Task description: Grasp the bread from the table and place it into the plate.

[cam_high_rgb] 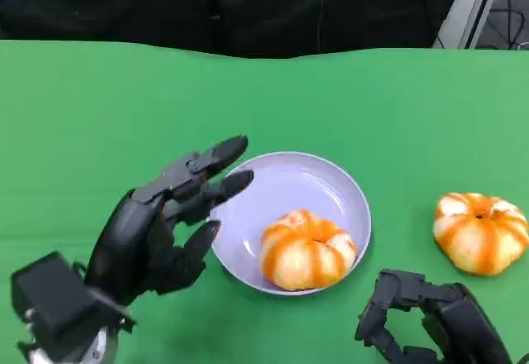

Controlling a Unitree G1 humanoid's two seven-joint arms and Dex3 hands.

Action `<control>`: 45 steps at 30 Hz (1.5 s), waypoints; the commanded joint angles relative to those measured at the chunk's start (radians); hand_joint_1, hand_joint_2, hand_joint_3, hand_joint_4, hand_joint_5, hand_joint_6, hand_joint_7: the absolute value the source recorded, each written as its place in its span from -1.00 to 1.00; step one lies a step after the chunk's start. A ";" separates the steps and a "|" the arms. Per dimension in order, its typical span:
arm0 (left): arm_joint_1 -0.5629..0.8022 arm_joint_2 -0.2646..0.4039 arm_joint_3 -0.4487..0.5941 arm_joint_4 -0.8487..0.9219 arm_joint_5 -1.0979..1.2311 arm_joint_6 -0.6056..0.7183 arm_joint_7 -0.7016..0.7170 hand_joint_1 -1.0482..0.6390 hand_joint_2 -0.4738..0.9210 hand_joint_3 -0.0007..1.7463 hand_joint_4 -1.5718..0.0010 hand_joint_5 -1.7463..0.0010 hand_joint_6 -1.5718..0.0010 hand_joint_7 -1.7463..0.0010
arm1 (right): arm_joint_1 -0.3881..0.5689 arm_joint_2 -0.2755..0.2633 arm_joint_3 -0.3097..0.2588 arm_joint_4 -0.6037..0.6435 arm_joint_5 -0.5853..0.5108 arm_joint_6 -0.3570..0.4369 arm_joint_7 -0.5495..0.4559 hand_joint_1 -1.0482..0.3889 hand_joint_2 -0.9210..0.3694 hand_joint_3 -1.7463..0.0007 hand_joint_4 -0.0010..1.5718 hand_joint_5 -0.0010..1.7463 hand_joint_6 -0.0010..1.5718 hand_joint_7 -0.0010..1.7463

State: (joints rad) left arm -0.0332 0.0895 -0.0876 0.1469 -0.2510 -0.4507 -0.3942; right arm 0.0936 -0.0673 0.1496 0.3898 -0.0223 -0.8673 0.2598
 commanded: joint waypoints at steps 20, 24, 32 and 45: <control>0.229 -0.041 0.098 0.001 -0.194 -0.027 -0.215 -0.64 1.00 -0.43 0.23 0.98 0.31 0.98 | 0.008 -0.025 -0.008 -0.008 0.010 0.001 0.008 0.13 -0.55 -0.02 0.03 0.81 0.01 0.52; 0.246 -0.052 0.107 0.025 -0.211 -0.037 -0.256 -0.51 1.00 -0.48 0.24 0.99 0.32 0.99 | 0.005 -0.026 -0.010 0.007 0.023 -0.010 0.015 0.14 -0.55 -0.02 0.02 0.82 0.02 0.51; 0.239 -0.081 0.124 0.094 -0.124 -0.130 -0.225 0.25 1.00 -0.69 0.19 0.98 0.28 0.98 | -0.001 -0.024 -0.015 0.019 0.024 -0.017 0.016 0.14 -0.53 -0.04 0.04 0.81 0.03 0.52; 0.224 -0.100 0.109 0.130 0.058 -0.273 -0.096 0.33 1.00 -0.54 -0.28 0.89 -0.19 0.90 | 0.005 -0.027 -0.019 0.013 0.016 -0.025 0.013 0.13 -0.53 -0.05 0.04 0.79 0.02 0.52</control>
State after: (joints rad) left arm 0.1979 -0.0179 0.0265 0.2596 -0.2021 -0.6900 -0.5023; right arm 0.0915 -0.0822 0.1393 0.4087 -0.0024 -0.8793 0.2807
